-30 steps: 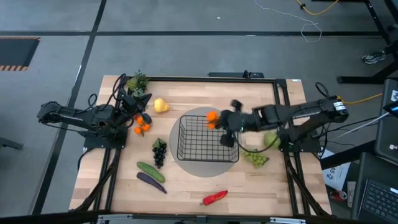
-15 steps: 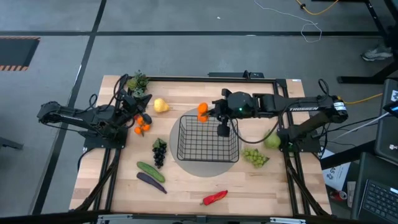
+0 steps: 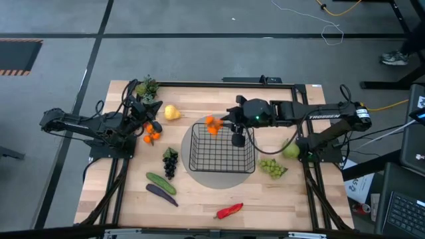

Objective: Build produce basket
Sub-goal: Put the green pear into the black wire basket

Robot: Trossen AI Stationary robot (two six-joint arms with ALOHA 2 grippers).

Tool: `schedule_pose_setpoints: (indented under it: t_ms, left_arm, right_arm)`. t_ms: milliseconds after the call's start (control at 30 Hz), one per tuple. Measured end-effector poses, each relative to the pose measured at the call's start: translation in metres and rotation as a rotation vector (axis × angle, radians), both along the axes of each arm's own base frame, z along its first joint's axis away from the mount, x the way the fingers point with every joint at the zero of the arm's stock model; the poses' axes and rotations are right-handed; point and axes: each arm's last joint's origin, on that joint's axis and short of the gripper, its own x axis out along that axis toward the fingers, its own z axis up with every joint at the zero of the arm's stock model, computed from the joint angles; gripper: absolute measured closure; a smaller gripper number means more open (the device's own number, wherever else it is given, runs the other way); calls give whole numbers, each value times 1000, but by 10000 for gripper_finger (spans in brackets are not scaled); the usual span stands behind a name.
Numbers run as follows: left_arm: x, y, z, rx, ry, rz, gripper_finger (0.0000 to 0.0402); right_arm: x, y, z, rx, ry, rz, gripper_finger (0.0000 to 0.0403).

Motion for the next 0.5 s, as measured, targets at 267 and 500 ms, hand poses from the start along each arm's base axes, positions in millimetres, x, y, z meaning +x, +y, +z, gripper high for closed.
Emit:
schedule_pose_setpoints:
  t_ms: [267,500]
  left_arm:
    - [0,0,0,0,0,0,401]
    - [0,0,0,1,4,0,401]
  right_arm:
    - [0,3,0,105,-2,60,263]
    - [-11,3,-15,275,167,-78,272]
